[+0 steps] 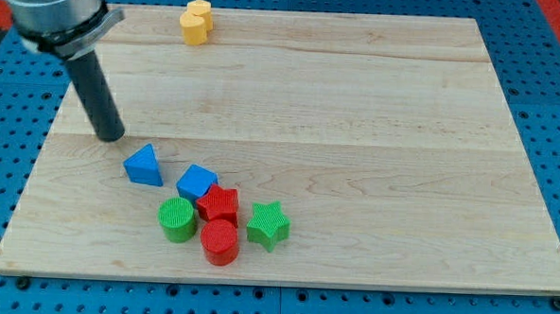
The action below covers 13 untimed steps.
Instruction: Push the yellow heart into the group of blocks
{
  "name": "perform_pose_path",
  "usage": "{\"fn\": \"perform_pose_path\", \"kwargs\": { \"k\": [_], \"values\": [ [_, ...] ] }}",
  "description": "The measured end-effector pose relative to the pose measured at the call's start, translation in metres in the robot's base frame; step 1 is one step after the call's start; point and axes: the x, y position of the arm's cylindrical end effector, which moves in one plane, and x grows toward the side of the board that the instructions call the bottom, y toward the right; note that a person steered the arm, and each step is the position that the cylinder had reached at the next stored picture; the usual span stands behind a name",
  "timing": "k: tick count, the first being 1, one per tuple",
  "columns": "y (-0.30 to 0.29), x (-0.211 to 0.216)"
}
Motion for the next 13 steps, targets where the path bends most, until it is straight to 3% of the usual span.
{"fn": "perform_pose_path", "kwargs": {
  "k": [1, 2, 5, 6, 8, 9, 10, 11, 12, 13],
  "values": [
    [0.075, 0.030],
    [0.010, -0.012],
    [-0.028, -0.245],
    [0.014, -0.276],
    [0.100, -0.257],
    [0.078, -0.204],
    [0.068, -0.202],
    [0.081, -0.249],
    [0.025, -0.258],
    [0.049, -0.190]
  ]
}}
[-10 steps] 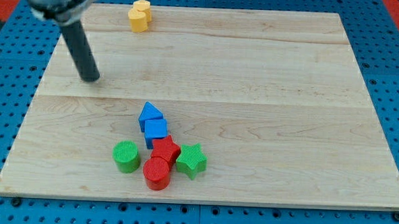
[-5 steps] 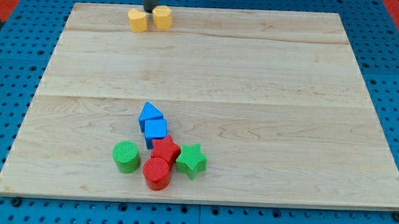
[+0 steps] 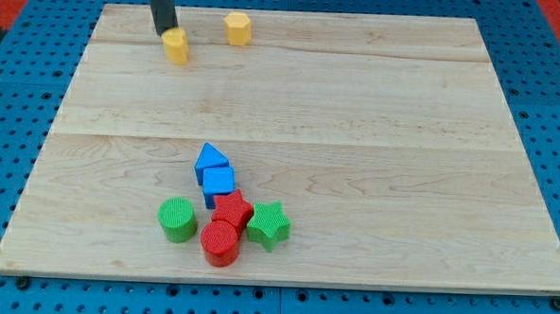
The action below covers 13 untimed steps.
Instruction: Push the yellow heart into the group of blocks
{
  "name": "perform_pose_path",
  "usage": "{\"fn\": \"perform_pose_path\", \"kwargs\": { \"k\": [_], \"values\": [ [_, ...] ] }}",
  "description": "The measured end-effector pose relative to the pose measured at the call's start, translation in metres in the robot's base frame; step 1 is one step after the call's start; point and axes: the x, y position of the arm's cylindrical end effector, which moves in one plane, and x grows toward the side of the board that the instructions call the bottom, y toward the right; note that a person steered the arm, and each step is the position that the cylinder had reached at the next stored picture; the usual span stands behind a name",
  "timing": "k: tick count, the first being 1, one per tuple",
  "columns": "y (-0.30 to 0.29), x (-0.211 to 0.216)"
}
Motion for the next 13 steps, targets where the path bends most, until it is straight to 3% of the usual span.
{"fn": "perform_pose_path", "kwargs": {
  "k": [1, 2, 5, 6, 7, 8, 9, 10, 11, 12, 13],
  "values": [
    [0.072, 0.089],
    [0.083, 0.147],
    [0.106, 0.214],
    [0.150, 0.131],
    [0.163, 0.014],
    [0.147, -0.068],
    [0.071, -0.075],
    [0.048, 0.029],
    [0.075, 0.151],
    [0.093, 0.191],
    [0.068, 0.121]
  ]
}}
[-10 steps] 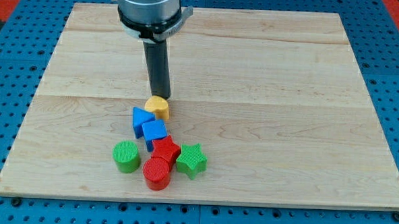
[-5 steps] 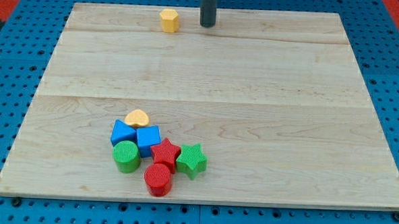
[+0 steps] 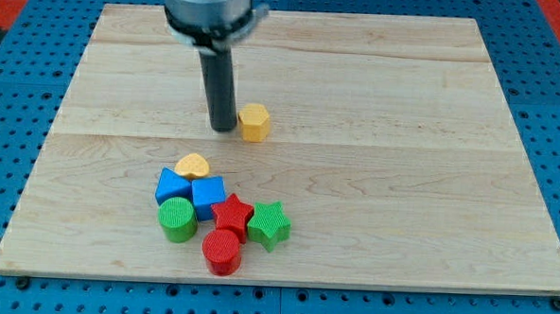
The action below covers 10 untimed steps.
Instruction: Push the yellow heart into the group of blocks
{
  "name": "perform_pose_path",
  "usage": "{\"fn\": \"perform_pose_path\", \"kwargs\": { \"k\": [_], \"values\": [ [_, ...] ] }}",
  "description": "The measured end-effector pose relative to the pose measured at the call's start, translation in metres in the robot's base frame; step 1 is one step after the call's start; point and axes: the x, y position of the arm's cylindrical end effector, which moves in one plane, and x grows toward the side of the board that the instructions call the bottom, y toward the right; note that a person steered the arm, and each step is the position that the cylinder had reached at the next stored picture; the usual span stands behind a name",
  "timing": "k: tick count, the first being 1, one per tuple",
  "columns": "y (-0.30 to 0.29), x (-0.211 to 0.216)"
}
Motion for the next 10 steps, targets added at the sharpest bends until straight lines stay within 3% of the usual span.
{"fn": "perform_pose_path", "kwargs": {
  "k": [1, 2, 3, 5, 6, 7, 8, 9, 10],
  "values": [
    [-0.010, -0.033],
    [0.040, 0.013],
    [0.044, 0.105],
    [0.070, 0.034],
    [0.105, 0.093],
    [0.069, 0.112],
    [0.070, 0.104],
    [0.141, 0.034],
    [0.164, 0.004]
  ]
}}
